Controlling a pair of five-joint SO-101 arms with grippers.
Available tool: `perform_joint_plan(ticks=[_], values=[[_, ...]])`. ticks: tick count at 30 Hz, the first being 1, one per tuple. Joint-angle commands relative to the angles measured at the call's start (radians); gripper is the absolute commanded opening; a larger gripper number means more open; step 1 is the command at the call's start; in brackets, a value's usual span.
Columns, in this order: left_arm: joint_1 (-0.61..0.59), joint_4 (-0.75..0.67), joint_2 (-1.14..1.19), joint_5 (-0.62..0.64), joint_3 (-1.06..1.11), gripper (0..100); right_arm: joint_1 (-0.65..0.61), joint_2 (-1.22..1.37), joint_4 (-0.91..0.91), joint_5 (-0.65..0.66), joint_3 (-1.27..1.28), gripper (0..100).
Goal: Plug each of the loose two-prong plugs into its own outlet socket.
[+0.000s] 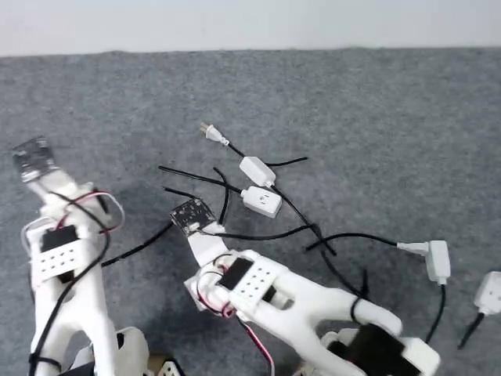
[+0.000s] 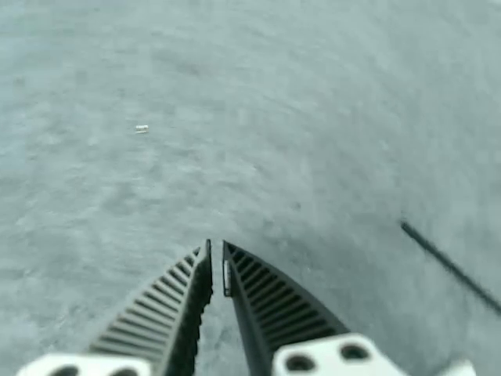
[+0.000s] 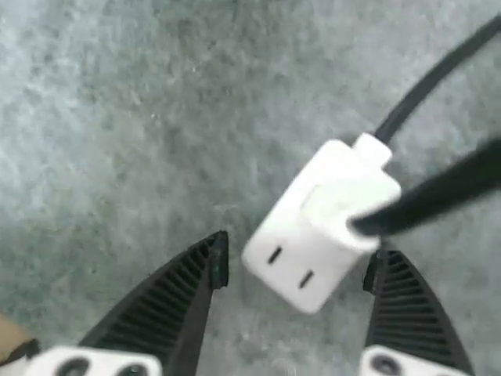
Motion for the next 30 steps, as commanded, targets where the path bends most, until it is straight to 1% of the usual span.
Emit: perform_joint_plan(ticks=[1, 3, 7, 8, 10, 12, 14, 17, 19, 22, 25, 27, 30], values=[[-0.015, -0.028, -0.02, 0.046, -0.051, 2, -0.002, 0.038, 0.008, -0.009, -0.1, 26.8], [0.002, -0.028, -0.02, 0.044, -0.05, 2, 0.016, 0.058, 0.01, 0.006, -0.114, 21.0], [0.005, -0.026, -0.02, 0.044, -0.048, 2, 0.064, 0.082, 0.008, 0.034, -0.133, 2.7], [0.005, -0.026, -0.02, 0.037, -0.048, 2, 0.079, 0.087, 0.012, 0.043, -0.14, 0.0], [0.005, -0.026, -0.02, 0.008, -0.048, 2, 0.127, 0.087, 0.013, 0.075, -0.137, 1.7], [0.008, -0.026, -0.02, -0.002, -0.047, 2, 0.186, 0.079, 0.028, 0.075, -0.137, 0.7], [0.023, -0.026, -0.02, -0.005, -0.044, 2, 0.255, 0.044, 0.084, 0.075, -0.144, 0.8], [0.032, -0.029, -0.02, -0.005, -0.035, 2, 0.383, -0.085, 0.174, 0.075, -0.146, 0.8], [0.041, -0.029, -0.02, -0.006, -0.031, 2, 0.478, -0.209, 0.246, 0.092, -0.144, 0.8], [0.075, -0.029, -0.02, -0.011, -0.024, 2, 0.656, -0.401, 0.36, 0.187, -0.143, 0.8], [0.124, -0.029, -0.02, -0.095, 0.004, 2, 0.921, -0.544, 0.427, 0.259, -0.137, 0.8], [0.161, -0.029, -0.02, -0.155, 0.016, 2, 1.106, -0.593, 0.438, 0.316, -0.117, 0.8], [0.183, -0.029, -0.02, -0.186, 0.025, 2, 1.308, -0.593, 0.435, 0.408, -0.078, 0.8]])
